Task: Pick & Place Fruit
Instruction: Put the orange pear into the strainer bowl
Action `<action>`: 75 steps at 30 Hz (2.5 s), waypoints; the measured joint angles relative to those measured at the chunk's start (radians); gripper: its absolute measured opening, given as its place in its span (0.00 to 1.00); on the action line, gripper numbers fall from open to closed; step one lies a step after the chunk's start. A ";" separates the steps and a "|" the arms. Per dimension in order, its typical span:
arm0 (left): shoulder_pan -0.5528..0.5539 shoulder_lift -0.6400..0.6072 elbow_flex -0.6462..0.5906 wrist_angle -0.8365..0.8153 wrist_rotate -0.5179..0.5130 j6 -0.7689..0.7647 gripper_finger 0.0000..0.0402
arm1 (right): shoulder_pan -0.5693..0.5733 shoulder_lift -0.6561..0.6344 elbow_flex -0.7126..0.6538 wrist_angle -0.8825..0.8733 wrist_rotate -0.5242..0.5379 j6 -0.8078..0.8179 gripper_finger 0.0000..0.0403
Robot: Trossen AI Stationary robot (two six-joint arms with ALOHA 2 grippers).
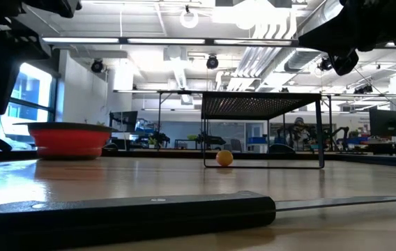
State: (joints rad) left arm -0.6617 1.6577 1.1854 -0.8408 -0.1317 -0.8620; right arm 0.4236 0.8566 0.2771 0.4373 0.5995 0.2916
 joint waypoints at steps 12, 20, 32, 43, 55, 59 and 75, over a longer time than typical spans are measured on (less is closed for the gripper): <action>0.000 0.009 -0.001 0.027 0.000 -0.009 0.65 | 0.000 0.000 0.000 -0.009 0.000 0.029 0.01; 0.000 0.009 -0.045 0.073 0.020 -0.019 0.65 | 0.000 0.000 0.000 -0.017 0.000 0.030 0.01; 0.000 0.009 -0.090 0.099 0.036 -0.037 0.65 | 0.000 0.000 0.000 -0.017 0.000 0.029 0.01; 0.000 0.009 -0.090 0.116 -0.017 -0.037 0.65 | 0.000 0.000 0.000 -0.022 0.000 0.029 0.01; 0.000 0.055 -0.090 0.136 -0.007 -0.034 0.65 | 0.000 0.000 0.000 -0.023 0.000 0.029 0.01; 0.000 0.089 -0.090 0.155 0.025 -0.033 0.65 | 0.000 0.000 0.000 -0.027 0.000 0.029 0.01; 0.000 0.109 -0.090 0.160 0.052 -0.033 0.65 | 0.000 0.000 0.000 -0.032 0.000 0.029 0.01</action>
State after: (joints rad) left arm -0.6617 1.7664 1.0954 -0.6811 -0.0794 -0.8951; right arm 0.4236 0.8563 0.2771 0.4057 0.5999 0.3210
